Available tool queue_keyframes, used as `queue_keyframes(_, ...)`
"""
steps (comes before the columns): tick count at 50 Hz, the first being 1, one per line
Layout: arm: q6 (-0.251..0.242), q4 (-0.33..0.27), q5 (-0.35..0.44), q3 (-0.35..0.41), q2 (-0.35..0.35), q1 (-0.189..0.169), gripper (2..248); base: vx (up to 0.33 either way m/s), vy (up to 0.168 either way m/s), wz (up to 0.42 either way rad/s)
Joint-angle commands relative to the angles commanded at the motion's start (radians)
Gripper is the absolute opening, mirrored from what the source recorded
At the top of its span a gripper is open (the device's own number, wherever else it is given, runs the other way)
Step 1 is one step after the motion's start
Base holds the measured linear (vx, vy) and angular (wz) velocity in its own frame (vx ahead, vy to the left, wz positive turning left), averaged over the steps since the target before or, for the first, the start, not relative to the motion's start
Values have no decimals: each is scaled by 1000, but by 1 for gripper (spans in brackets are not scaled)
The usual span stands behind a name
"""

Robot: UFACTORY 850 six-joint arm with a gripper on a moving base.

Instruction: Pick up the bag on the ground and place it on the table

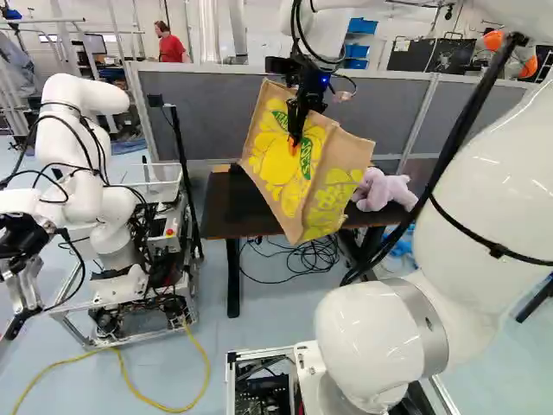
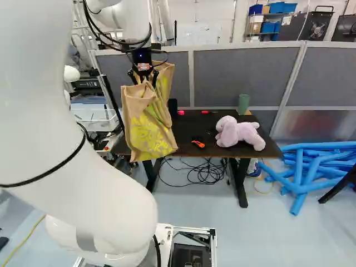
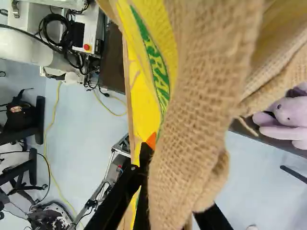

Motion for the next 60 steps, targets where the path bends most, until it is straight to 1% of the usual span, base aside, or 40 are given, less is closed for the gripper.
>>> queue_keyframes(31, 0, 0, 0, 0, 0, 0, 22, 127, 29, -22)
queue_keyframes(47, 0, 0, 0, 0, 0, 1, 22, 9, 4, 0)
queue_keyframes(60, 0, 9, 0, -2, -2, 11, 22, 0, 0, 0)
